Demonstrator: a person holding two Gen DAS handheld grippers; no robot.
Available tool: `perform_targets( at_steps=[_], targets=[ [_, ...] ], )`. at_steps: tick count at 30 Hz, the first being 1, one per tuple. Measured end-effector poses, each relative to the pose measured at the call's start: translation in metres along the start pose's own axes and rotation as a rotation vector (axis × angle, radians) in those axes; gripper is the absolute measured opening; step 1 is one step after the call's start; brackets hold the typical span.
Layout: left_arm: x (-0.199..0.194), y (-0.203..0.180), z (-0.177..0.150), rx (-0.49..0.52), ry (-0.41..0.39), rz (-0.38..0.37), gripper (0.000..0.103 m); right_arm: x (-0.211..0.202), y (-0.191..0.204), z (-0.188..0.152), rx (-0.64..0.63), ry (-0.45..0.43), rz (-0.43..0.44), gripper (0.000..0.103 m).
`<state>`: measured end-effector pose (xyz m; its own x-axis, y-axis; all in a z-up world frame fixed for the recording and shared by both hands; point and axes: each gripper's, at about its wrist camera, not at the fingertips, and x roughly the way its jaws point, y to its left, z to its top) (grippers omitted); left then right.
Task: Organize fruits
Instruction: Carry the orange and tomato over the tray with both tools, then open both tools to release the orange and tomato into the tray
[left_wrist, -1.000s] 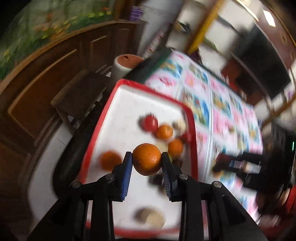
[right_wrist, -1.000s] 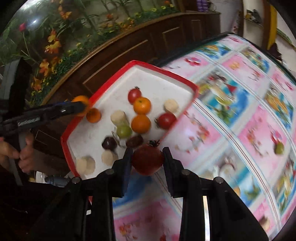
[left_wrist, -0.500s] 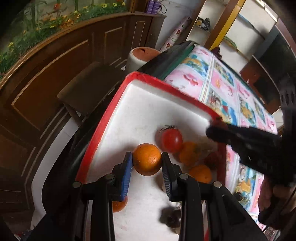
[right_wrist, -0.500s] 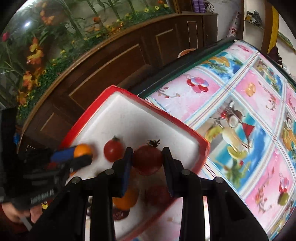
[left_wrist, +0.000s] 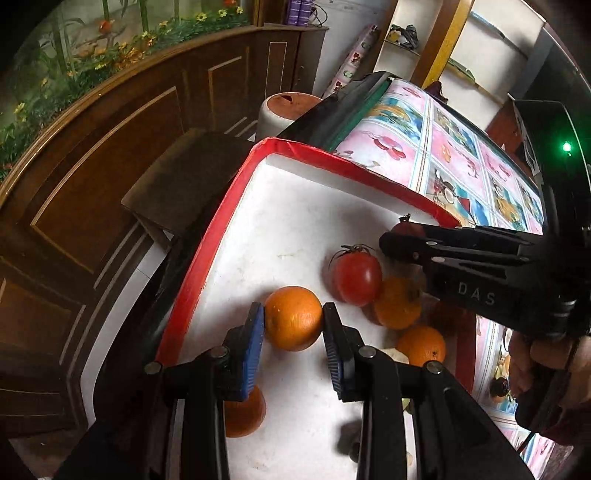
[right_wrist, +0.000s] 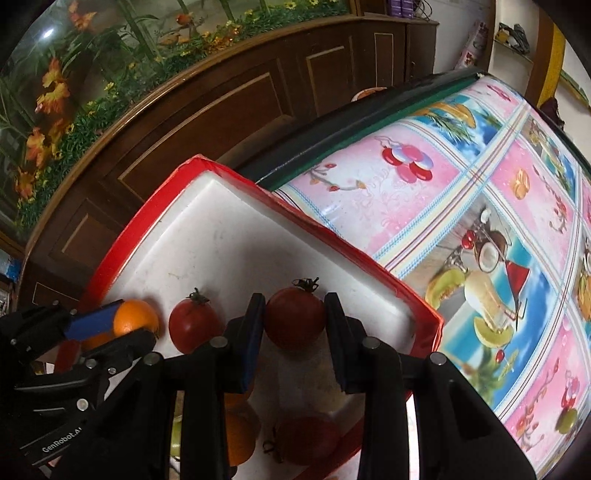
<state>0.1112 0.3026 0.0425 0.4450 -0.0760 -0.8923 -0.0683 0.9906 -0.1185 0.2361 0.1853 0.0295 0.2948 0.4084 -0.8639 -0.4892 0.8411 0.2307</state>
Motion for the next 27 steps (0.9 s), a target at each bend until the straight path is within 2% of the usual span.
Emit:
perform_targets(
  at_steps=[5,6,7,9,14,16,18,27],
  targets=[
    [0.002,-0.005,0.001,0.005,-0.008,0.024,0.031,0.001,0.003,0.002,-0.027,0.003,-0.009,0.036],
    [0.002,-0.006,0.001,0.006,-0.009,0.030,0.032,0.002,0.003,0.002,-0.025,0.008,-0.011,0.039],
    [0.002,-0.006,0.001,0.007,-0.012,0.037,0.032,0.003,0.002,0.001,-0.019,0.014,-0.010,0.048],
    [0.001,-0.008,0.001,0.004,-0.013,0.049,0.032,0.000,0.001,0.000,-0.008,0.007,-0.001,0.059],
    [-0.001,-0.012,0.000,-0.001,-0.016,0.066,0.034,-0.017,0.002,-0.004,-0.024,-0.027,0.007,0.061],
    [-0.003,-0.016,0.000,0.005,-0.023,0.074,0.039,-0.025,0.002,-0.005,-0.022,-0.040,0.007,0.067],
    [-0.007,-0.021,-0.001,0.016,-0.038,0.088,0.046,-0.033,0.001,-0.008,-0.014,-0.055,0.013,0.068],
    [-0.022,-0.043,-0.004,0.061,-0.085,0.093,0.055,-0.065,-0.010,-0.028,0.041,-0.092,0.029,0.072]
  ],
)
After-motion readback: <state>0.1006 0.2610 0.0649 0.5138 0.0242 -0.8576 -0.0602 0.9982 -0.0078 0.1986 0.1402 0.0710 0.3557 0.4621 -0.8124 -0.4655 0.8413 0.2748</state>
